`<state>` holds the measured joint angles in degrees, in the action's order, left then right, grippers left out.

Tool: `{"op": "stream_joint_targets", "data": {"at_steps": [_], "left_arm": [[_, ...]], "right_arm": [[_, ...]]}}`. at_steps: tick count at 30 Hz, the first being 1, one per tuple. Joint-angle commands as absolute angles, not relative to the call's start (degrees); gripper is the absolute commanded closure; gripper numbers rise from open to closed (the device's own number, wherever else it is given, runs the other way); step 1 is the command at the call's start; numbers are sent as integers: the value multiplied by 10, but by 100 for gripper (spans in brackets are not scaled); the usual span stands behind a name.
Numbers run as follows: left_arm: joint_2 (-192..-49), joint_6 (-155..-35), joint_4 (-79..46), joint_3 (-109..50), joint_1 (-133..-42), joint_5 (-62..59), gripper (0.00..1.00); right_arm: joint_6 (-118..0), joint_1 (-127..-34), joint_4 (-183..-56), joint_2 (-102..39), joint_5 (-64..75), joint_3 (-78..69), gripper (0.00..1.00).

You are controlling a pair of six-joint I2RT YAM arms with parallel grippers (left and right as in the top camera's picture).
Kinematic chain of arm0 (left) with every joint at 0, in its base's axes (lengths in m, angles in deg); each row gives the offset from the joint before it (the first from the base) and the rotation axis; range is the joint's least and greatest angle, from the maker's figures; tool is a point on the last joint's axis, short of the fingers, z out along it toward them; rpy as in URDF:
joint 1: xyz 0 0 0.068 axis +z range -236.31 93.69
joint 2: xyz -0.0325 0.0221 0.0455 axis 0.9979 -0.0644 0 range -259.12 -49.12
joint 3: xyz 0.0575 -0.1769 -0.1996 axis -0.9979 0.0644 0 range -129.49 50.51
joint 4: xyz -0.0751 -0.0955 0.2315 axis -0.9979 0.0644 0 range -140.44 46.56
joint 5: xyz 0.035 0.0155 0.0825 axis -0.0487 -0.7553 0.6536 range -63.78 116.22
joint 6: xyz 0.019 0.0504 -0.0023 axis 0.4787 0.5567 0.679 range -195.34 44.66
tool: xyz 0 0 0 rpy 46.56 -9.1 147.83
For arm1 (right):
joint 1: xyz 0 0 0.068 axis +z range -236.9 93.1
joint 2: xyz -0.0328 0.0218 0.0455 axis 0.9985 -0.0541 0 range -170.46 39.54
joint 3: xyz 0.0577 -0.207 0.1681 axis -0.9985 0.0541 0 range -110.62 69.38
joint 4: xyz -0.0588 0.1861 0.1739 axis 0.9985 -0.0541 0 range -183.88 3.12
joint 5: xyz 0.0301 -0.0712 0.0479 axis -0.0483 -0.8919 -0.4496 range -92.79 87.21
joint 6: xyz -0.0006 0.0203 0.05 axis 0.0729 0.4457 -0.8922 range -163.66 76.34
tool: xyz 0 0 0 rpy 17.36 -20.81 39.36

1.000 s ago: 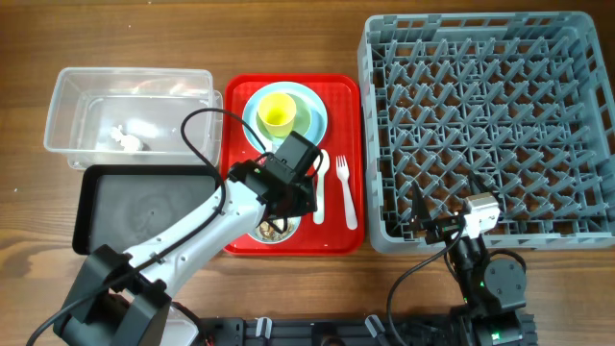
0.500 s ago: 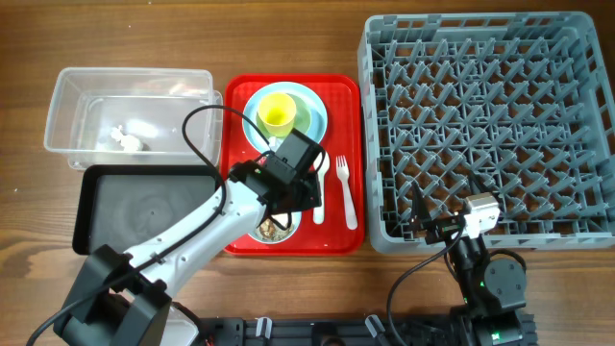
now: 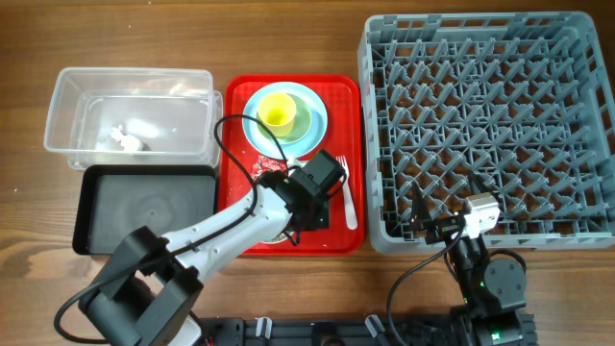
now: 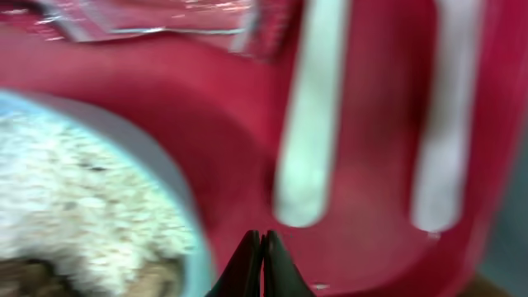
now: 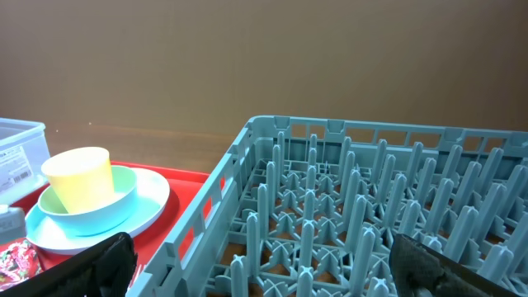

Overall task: Sort waste into correct bins and load items into the dishwasher rack
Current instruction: 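Move the left gripper back to the red candy wrapper, then grasp the red candy wrapper with the left gripper and lift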

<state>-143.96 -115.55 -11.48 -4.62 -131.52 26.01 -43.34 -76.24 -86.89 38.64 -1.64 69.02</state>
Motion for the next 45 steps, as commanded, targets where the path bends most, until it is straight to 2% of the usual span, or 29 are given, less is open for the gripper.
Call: {"op": "stream_joint_targets", "data": {"at_steps": [1,7,10,15,16,17,20,24,27,40,42,45], "left_arm": [[-1442,-1157,-88,-48,-1302,344,96],[-1441,-1157,-82,-49,-1273,351,96],[-1440,-1166,-94,-50,-1262,350,91],[-1432,-1204,-141,-63,-1241,346,72],[-1432,-1214,-154,-63,-1238,346,59],[-1432,-1226,-166,-63,-1237,345,52],[-1437,-1258,-195,-63,-1237,342,47],[-1448,-1276,-228,-63,-1238,343,48],[-1460,-1304,-244,-62,-1238,343,53],[-1519,-1331,-289,-60,-1238,347,54],[-1524,-1331,-290,-60,-1238,347,58],[-1530,-1331,-290,-60,-1238,347,70]], "right_arm": [[-430,-765,-866,387,-14,691,0],[-430,-765,-866,387,-14,691,0],[-430,-765,-866,387,-14,691,0],[-430,-765,-866,387,-14,691,0],[-430,-765,-866,387,-14,691,0],[-430,-765,-866,387,-14,691,0],[-430,-765,-866,387,-14,691,0],[-430,-765,-866,387,-14,691,0],[-430,-765,-866,387,-14,691,0],[-430,-765,-866,387,-14,691,0],[-430,-765,-866,387,-14,691,0],[-430,-765,-866,387,-14,691,0]]}}
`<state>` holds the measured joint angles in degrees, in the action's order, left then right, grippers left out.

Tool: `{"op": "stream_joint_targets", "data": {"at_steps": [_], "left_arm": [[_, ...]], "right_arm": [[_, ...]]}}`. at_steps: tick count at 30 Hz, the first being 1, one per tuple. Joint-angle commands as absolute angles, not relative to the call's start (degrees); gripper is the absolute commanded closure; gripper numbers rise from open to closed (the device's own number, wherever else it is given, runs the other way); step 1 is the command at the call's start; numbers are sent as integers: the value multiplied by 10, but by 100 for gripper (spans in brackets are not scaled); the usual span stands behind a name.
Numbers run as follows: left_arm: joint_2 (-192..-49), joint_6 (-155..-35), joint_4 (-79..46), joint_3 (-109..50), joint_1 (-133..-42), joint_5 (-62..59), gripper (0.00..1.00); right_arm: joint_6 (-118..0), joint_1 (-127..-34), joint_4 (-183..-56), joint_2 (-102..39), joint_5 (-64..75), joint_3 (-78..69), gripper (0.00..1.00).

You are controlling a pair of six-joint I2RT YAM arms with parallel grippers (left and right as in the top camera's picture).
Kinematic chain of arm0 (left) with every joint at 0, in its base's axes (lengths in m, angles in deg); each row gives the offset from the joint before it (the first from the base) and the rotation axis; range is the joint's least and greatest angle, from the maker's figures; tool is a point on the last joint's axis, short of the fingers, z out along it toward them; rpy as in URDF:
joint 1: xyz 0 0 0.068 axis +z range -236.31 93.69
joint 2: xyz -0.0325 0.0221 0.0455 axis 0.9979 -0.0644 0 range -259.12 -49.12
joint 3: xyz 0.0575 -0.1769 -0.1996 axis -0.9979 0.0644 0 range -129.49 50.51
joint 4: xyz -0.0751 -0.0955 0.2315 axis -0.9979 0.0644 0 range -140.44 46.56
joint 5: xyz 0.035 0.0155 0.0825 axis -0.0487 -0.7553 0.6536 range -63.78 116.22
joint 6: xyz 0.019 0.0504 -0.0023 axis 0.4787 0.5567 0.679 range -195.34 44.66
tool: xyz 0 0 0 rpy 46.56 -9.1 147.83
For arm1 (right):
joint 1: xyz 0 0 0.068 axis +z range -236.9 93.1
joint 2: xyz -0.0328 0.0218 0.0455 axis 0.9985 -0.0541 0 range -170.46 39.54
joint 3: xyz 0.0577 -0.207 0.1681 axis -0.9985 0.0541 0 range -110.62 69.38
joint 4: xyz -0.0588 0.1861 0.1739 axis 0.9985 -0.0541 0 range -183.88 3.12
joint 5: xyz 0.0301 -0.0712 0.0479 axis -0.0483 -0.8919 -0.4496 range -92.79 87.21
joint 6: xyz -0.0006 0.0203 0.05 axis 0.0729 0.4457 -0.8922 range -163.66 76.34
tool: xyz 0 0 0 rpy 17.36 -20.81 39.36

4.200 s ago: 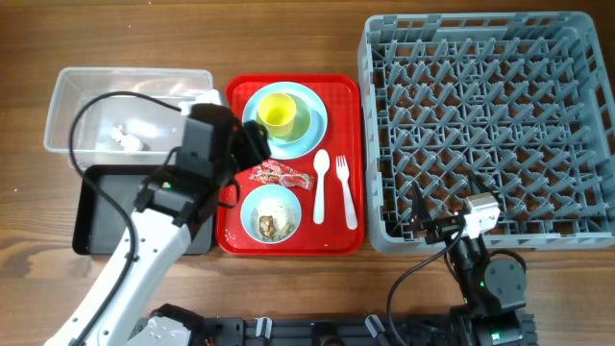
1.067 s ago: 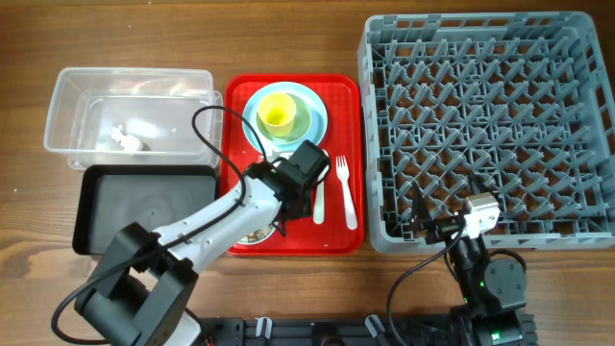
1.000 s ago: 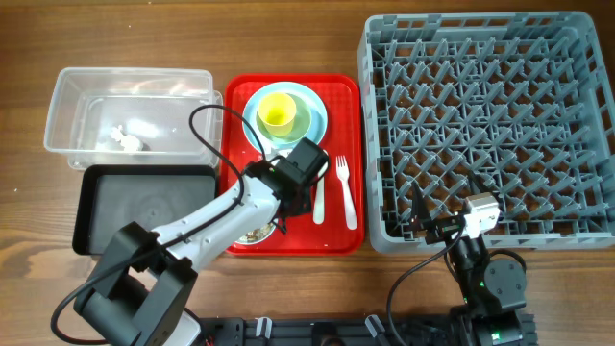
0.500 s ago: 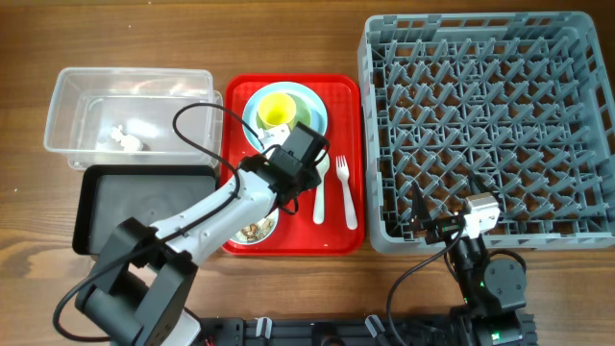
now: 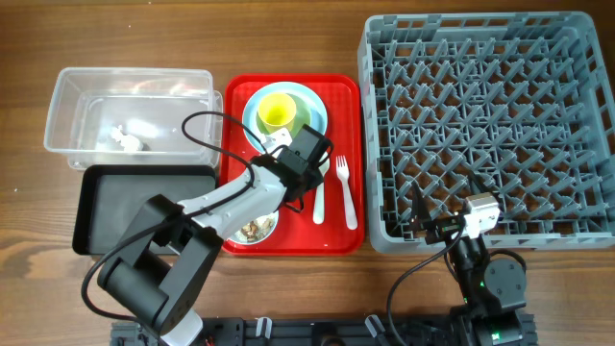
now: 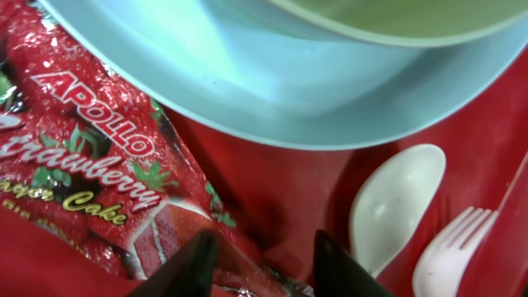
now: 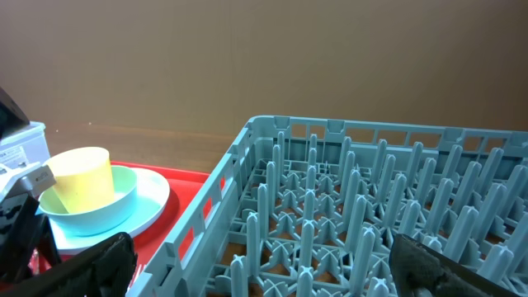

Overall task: Sort waste into correct bins and load items into the dishwasher rack
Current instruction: 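Grasp the red candy wrapper with the left gripper and lift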

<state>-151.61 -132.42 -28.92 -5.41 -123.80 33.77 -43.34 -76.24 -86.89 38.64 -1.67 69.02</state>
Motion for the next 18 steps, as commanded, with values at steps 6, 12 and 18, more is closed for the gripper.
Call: {"op": "stream_joint_targets", "data": {"at_steps": [6,12,18], "left_arm": [[-1523,-1331,-289,-61,-1238,346,96],[-1454,-1330,-285,-61,-1238,347,96],[-1359,-1328,-267,-61,-1218,347,96]], "right_arm": [[-430,-765,-866,387,-14,691,0],[-430,-765,-866,387,-14,691,0],[-430,-765,-866,387,-14,691,0]]}}
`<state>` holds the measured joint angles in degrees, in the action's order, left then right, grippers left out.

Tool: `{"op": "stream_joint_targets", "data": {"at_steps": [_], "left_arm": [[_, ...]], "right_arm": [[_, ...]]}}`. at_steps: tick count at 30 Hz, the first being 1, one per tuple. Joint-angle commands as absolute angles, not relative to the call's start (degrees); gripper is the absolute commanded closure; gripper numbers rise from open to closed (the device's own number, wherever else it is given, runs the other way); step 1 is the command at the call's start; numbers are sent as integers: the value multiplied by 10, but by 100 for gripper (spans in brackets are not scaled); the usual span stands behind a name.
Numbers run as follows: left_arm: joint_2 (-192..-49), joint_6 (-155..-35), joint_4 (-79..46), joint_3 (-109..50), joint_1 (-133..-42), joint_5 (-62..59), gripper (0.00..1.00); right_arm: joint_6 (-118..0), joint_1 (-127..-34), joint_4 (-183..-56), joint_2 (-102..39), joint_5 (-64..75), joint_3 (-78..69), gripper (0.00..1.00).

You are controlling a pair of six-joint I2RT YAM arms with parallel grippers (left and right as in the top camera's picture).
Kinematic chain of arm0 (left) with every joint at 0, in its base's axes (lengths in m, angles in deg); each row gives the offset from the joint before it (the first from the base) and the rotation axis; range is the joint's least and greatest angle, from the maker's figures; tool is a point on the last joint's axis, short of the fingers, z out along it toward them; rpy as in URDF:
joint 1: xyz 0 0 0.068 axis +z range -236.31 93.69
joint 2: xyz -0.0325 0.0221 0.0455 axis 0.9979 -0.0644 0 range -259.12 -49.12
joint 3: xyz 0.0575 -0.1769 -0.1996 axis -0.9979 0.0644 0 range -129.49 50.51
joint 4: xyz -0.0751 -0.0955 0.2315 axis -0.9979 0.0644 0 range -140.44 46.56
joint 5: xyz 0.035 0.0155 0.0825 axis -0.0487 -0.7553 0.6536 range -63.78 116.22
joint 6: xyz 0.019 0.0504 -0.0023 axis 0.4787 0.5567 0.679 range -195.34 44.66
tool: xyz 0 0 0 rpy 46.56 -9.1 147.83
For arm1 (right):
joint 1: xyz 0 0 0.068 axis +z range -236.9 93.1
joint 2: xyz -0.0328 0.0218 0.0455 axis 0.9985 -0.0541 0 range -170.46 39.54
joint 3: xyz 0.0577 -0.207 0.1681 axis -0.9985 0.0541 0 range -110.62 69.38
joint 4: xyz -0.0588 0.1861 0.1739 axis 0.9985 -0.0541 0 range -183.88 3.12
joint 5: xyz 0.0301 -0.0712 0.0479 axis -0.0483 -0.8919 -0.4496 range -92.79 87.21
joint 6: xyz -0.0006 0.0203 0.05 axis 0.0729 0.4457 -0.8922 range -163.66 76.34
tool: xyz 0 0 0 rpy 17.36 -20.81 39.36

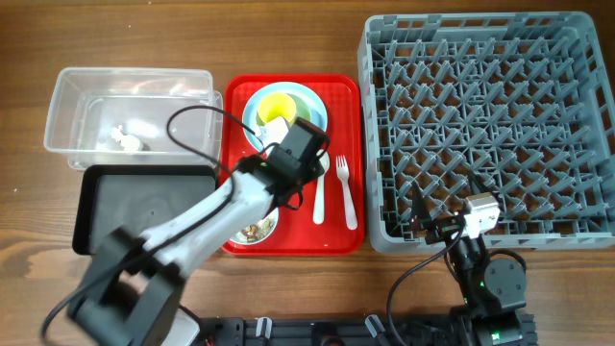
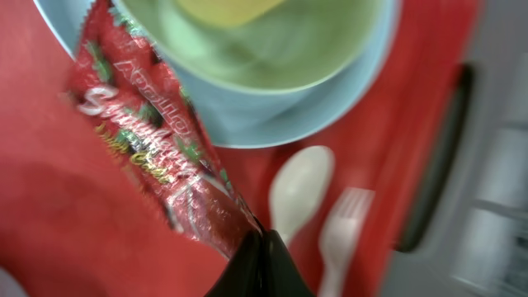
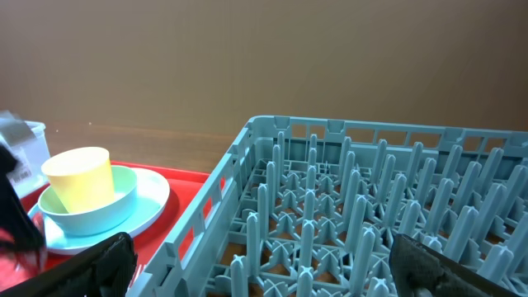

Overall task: Sort waste into correct bins and load items into the dishwasher rack
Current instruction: 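Grasp the red candy wrapper with the left gripper and lift, then carry the wrapper to the clear bin and release it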

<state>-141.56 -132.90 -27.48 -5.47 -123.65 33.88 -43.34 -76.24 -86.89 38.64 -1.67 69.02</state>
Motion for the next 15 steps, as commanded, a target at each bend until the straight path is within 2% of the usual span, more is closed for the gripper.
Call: {"op": "stream_joint_targets", "data": {"at_steps": [1,7,15], "left_arm": [[-1344,-1326,-264,-61,-1207,347,96],[-1294,-1311,-262,-61,-1140,347,96],[-1280,-1298,-265,-61,-987,347,96]], "right_arm": [[-430,-765,-866,387,-14,691,0],[-430,-765,-866,387,-14,691,0],[-430,-765,-866,387,-14,691,0]]}}
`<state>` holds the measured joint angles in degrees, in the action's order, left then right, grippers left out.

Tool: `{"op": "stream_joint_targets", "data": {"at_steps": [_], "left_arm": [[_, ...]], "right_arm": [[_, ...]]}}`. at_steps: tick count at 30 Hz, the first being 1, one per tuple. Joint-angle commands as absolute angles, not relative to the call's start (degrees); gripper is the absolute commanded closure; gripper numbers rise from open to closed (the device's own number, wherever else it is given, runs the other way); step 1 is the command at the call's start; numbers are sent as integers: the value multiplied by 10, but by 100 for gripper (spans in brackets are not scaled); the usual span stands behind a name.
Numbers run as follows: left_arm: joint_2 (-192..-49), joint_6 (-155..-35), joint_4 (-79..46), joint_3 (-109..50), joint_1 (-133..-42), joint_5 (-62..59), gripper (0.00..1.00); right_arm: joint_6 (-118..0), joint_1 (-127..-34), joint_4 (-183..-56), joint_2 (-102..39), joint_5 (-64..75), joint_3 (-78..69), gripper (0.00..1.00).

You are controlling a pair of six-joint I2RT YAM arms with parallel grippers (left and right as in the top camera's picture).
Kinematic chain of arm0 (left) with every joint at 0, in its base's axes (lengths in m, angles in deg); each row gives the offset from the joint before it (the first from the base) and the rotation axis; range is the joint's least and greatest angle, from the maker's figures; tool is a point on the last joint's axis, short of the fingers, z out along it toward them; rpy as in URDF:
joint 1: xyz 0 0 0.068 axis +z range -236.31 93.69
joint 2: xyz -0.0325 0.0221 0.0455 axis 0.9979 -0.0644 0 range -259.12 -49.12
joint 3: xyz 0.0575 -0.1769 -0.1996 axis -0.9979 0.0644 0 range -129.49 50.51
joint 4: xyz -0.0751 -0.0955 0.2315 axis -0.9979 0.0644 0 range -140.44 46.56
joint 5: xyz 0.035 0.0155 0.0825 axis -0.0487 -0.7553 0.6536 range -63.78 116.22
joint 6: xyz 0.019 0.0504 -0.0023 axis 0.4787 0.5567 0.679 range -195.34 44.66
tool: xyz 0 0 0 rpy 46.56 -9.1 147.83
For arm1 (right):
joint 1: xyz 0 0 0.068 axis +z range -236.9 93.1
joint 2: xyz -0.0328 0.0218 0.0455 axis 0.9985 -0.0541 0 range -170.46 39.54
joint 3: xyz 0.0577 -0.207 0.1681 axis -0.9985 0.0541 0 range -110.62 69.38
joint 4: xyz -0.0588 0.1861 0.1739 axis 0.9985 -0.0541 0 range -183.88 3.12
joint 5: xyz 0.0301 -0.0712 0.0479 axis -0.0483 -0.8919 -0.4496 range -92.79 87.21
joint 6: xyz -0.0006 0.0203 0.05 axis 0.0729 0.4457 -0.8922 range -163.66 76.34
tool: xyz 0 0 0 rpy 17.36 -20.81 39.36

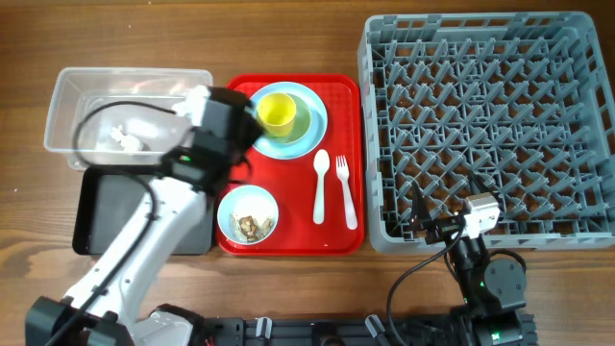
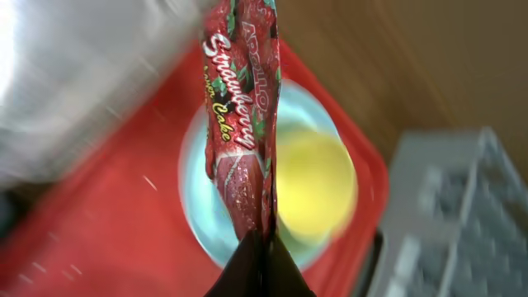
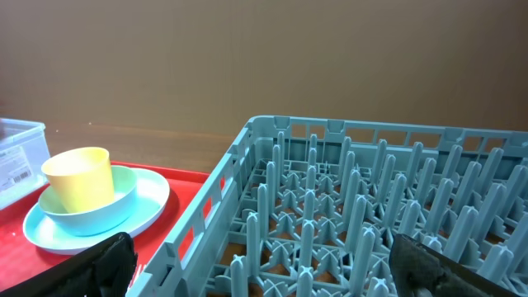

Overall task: Sort waste into correct bins and load items into the dishwasher rack
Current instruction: 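Carry the wrapper to the clear bin and release it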

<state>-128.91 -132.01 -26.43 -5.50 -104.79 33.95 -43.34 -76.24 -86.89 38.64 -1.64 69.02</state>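
Note:
In the left wrist view my left gripper (image 2: 264,243) is shut on a red strawberry-cake wrapper (image 2: 245,124), which hangs over the light blue plate (image 2: 216,210) and yellow cup (image 2: 313,186). Overhead, the left gripper (image 1: 226,108) is at the red tray's (image 1: 288,242) left edge, beside the clear bin (image 1: 86,96); the wrapper is hidden there. The cup (image 1: 277,112) stands in a green bowl (image 1: 306,120). Also on the tray are a small bowl of scraps (image 1: 248,215), a spoon (image 1: 321,187) and a fork (image 1: 344,192). My right gripper (image 3: 264,272) is open and empty at the grey rack's (image 1: 490,125) front edge.
The clear bin holds a crumpled white scrap (image 1: 123,137). A black bin (image 1: 110,207) lies in front of it, partly under my left arm. The rack (image 3: 346,206) fills the right side, its pegs bare.
My left gripper, still shut on the wrapper, has moved left from over the spoon and plate to the tray's left edge by the clear bin. The right arm has not moved.
The left gripper was shut, low over the tray by the small bowl and cutlery. Then it was open at the wrapper beside the plate. Then it was shut on the wrapper over the tray, and now holds it near the clear bin.

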Motion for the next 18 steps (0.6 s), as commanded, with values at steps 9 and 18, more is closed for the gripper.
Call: {"op": "stream_joint_targets", "data": {"at_steps": [9,18], "left_arm": [[-1299,-1265,-289,-61,-872,347,96],[-1381,-1263,-321,-61,-845,348,96]], "right_arm": [[-430,-765,-866,387,-14,691,0],[-430,-765,-866,387,-14,691,0]]}}
